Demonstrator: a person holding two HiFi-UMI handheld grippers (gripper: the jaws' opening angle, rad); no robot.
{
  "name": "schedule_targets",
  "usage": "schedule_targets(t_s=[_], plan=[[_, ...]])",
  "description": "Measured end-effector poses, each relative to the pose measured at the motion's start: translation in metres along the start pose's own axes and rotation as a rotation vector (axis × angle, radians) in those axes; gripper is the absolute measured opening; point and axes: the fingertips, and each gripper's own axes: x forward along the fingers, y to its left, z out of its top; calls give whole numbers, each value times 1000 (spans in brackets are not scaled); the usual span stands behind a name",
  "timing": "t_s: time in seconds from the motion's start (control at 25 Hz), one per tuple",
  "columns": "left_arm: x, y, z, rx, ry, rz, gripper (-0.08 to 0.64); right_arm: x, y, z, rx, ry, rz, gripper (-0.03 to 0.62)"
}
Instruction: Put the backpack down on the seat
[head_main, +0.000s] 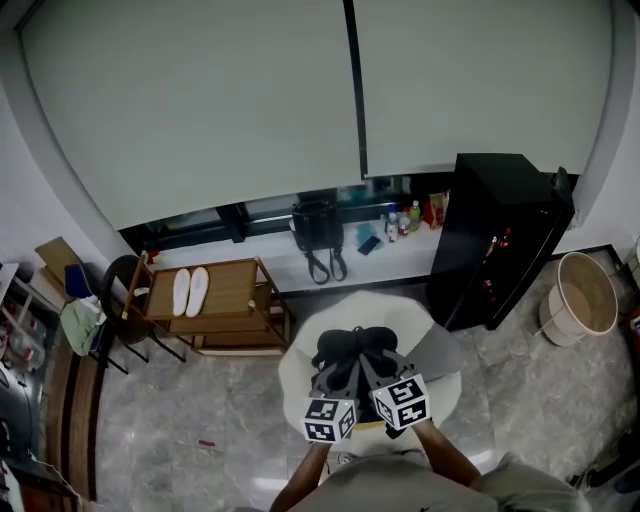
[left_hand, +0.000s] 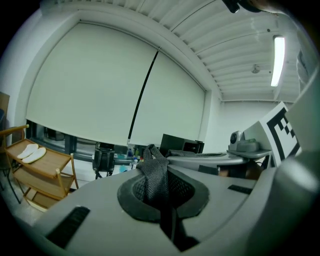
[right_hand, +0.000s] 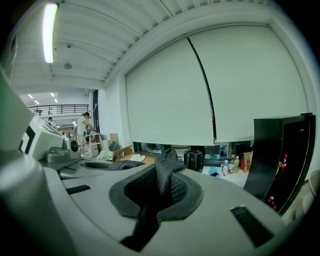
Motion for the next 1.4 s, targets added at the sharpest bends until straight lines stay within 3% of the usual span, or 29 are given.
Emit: schedule_targets(t_s=[0.28, 0.64, 1.4], plan=[[28, -11, 2, -47, -13, 86, 32, 1, -30, 2, -30, 20, 85, 34], [62, -24, -2, -58, 14, 109, 32, 2, -65, -3, -21, 45, 119, 34], [55, -29, -136, -187, 244, 84, 32, -8, -58, -138, 118, 275, 102, 34]])
